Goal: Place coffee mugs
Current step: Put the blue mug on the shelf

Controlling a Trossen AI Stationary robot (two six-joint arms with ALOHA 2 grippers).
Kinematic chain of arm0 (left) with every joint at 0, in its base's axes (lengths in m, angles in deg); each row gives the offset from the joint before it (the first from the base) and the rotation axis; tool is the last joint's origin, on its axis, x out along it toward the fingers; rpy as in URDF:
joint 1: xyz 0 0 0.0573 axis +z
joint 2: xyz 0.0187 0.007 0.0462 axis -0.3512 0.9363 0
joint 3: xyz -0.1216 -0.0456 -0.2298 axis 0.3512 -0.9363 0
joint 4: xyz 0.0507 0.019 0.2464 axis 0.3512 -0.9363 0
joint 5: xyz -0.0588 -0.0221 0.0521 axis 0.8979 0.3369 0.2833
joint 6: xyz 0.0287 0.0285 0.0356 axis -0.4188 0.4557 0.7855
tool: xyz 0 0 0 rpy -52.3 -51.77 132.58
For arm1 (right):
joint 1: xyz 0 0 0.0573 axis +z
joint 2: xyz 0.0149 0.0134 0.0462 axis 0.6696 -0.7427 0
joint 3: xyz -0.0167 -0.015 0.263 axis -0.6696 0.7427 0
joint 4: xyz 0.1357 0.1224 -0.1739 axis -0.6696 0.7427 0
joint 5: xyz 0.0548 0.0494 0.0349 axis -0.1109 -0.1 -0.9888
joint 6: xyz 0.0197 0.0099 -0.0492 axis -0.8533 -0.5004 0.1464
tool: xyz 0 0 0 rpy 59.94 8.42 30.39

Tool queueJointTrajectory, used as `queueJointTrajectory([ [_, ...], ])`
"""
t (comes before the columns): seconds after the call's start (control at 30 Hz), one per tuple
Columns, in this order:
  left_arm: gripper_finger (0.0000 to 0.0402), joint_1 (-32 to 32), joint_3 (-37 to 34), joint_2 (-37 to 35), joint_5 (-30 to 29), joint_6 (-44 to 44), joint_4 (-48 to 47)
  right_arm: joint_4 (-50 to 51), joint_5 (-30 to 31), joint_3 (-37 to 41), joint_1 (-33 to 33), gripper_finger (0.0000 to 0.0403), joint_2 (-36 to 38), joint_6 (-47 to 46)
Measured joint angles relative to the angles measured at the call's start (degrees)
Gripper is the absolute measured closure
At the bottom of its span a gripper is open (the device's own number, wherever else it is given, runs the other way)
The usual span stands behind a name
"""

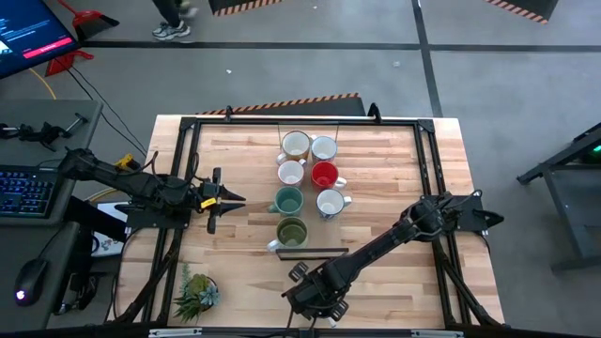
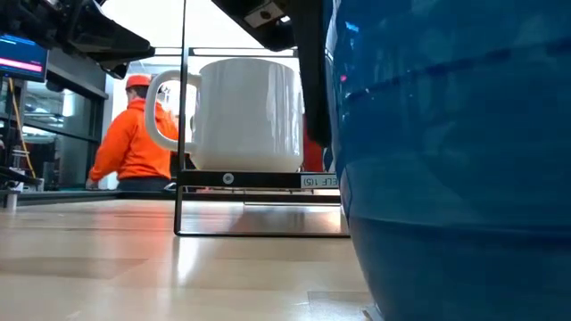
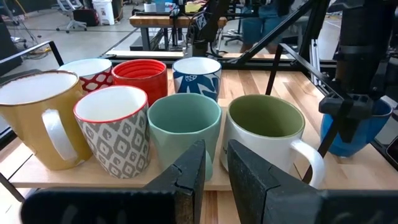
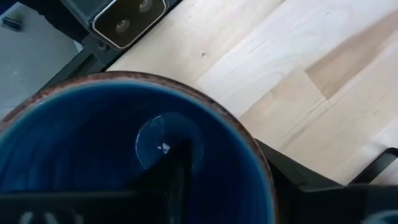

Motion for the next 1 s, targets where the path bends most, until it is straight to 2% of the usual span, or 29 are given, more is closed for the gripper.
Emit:
queueJointTrajectory([
  [0.1,0.0343,0.00,-0.02,0.00,0.00,-0.02,0.00,0.15,0.09,0.00,-0.25,0.0315,0.00,-0.95],
  [0.2,0.0343,0.00,-0.02,-0.01,0.00,0.00,0.00,0.24,0.15,0.00,-0.68,0.0375,0.00,-2.05],
  [0.27,0.0343,0.00,-0.01,-0.01,0.00,0.02,-0.01,0.64,0.22,0.00,-0.85,0.0393,0.13,-2.40],
  [0.57,0.0343,0.00,-0.02,0.00,0.00,0.08,-0.42,2.01,2.42,-2.15,-0.63,0.0401,0.00,-2.49],
  [0.73,0.0343,0.00,-0.02,0.00,0.00,0.09,-0.50,3.17,3.84,-8.36,0.51,0.0402,-0.11,-2.53],
  [0.93,0.0343,0.00,-0.02,-0.01,0.00,0.00,-0.48,11.02,9.24,-20.06,2.29,0.0403,0.03,-2.58],
  [1.0,0.0343,0.00,-0.02,0.00,0.00,0.00,-0.48,10.00,11.23,-18.28,2.40,0.0403,2.85,-2.95],
])
